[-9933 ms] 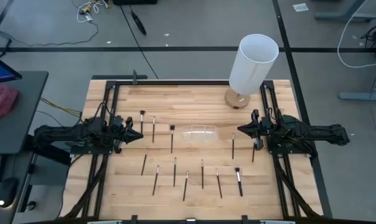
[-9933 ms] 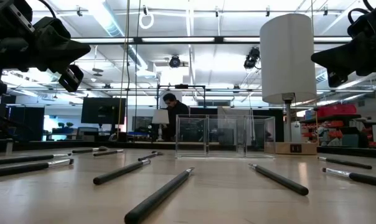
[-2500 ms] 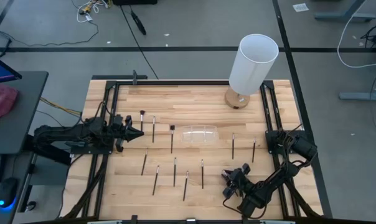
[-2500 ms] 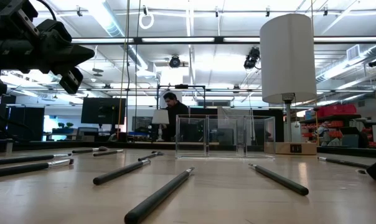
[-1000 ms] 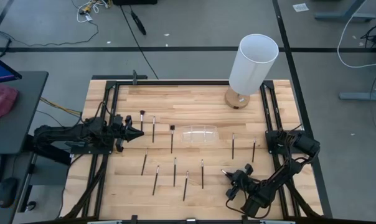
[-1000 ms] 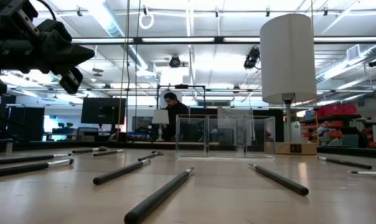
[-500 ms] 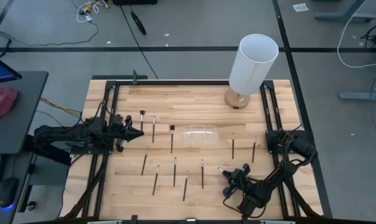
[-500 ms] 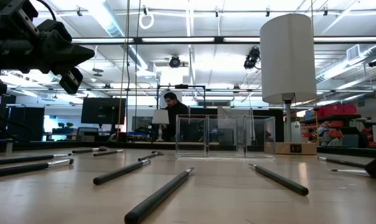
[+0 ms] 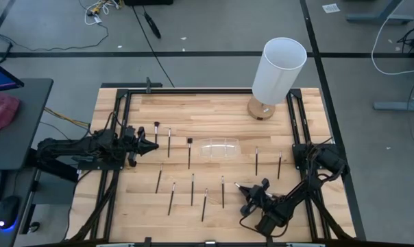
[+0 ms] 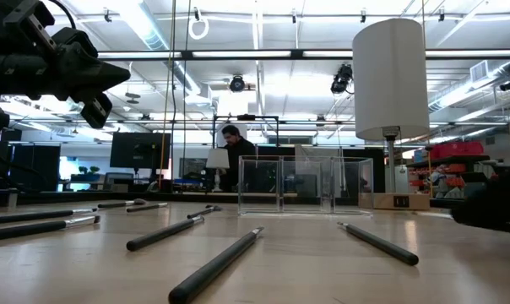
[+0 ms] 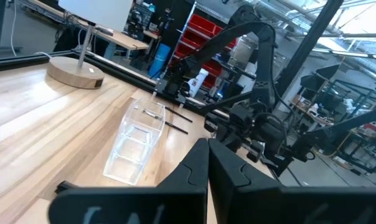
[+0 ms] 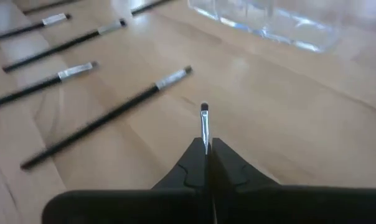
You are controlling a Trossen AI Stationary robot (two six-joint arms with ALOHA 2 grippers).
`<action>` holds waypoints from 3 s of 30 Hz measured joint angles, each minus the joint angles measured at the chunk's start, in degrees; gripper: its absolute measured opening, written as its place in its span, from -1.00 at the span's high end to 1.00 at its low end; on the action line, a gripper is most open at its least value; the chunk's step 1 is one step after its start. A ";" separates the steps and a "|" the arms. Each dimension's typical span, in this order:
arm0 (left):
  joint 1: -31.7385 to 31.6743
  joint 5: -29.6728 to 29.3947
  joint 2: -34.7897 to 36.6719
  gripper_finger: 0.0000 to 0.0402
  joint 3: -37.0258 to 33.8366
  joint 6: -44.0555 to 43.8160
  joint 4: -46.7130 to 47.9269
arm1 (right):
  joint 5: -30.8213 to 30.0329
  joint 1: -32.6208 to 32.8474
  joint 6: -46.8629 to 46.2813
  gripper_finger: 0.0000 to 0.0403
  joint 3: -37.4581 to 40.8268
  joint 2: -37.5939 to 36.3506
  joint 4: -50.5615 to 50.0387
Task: Pick & Place Makeup Supplies
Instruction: Put the black makeup brush into the transparent organizer
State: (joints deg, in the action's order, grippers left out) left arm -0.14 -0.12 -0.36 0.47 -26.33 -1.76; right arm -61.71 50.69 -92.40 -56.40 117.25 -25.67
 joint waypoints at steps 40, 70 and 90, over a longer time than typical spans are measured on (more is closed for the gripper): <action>14.37 -8.35 -66.90 0.99 4.25 30.30 -51.37 | 23.08 -16.41 83.28 0.98 -0.15 -6.47 68.86; 18.86 4.40 -93.52 -0.24 30.64 44.67 -60.04 | 23.71 -16.36 82.84 0.98 14.08 -6.47 95.12; 19.02 4.18 -103.56 0.15 37.37 41.75 -64.89 | 23.71 -16.36 81.85 0.98 14.05 -6.47 94.38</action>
State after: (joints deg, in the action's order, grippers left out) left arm 18.87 4.06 -103.92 37.84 15.42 -66.65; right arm -38.00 34.33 -10.55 -42.35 110.78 68.71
